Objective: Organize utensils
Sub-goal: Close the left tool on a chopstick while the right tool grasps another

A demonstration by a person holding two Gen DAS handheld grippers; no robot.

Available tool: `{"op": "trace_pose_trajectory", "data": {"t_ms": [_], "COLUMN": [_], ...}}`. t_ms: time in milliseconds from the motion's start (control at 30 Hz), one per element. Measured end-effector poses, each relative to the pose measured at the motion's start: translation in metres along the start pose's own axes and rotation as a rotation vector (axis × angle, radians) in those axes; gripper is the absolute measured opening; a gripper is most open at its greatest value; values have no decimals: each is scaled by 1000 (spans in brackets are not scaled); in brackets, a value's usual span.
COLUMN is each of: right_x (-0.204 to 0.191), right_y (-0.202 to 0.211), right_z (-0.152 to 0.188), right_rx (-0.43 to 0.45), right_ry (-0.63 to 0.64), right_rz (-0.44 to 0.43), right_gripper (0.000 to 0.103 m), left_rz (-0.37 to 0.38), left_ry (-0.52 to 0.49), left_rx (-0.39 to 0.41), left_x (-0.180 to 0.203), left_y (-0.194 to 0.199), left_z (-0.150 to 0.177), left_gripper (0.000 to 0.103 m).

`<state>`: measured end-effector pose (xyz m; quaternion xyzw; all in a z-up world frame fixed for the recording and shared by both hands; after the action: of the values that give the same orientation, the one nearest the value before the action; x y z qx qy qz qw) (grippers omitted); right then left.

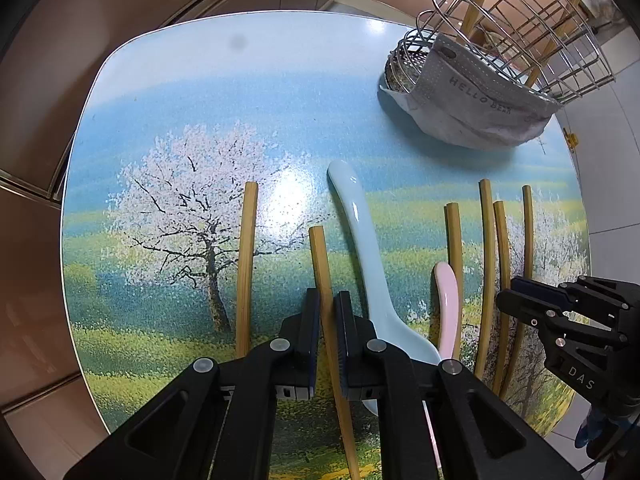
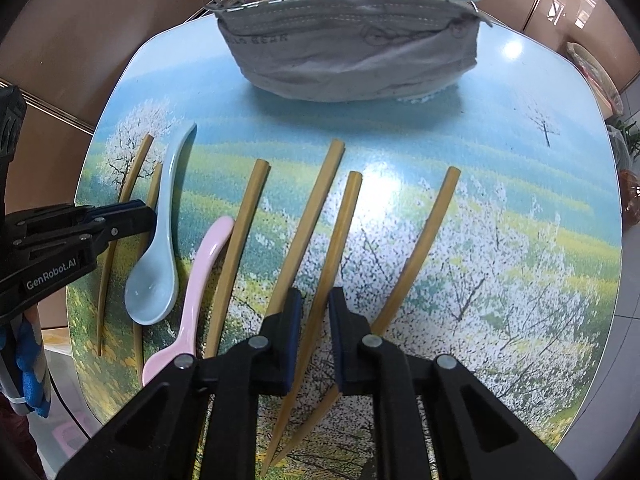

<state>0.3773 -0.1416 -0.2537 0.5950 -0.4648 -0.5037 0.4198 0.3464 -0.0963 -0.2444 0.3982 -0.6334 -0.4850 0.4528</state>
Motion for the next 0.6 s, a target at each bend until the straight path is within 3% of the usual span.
{"op": "trace_pose_trajectory", "data": {"t_ms": [600], "right_x": [2], "right_y": [5], "right_z": [23], "right_rx": [41], "right_ry": [-31], "right_rz": [-86], "right_gripper": [6], "left_rz": [-5], "left_ry": [1], "left_rx": [41], "left_x": [8], "left_y": [3], "left_z": [10], "left_gripper": [6]}}
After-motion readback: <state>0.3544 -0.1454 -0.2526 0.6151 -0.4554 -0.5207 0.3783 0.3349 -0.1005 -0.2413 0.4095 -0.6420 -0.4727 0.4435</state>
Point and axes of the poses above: each gripper's, at about its wrist camera, not at the fingertips, and y roughly against the way its jaws point, x to its right, z to its underside, the point moved 4 cm from there along -y, roughly the way its jaws point, and after that the axes turned 2 degrees about y, right-handed, at the moved point
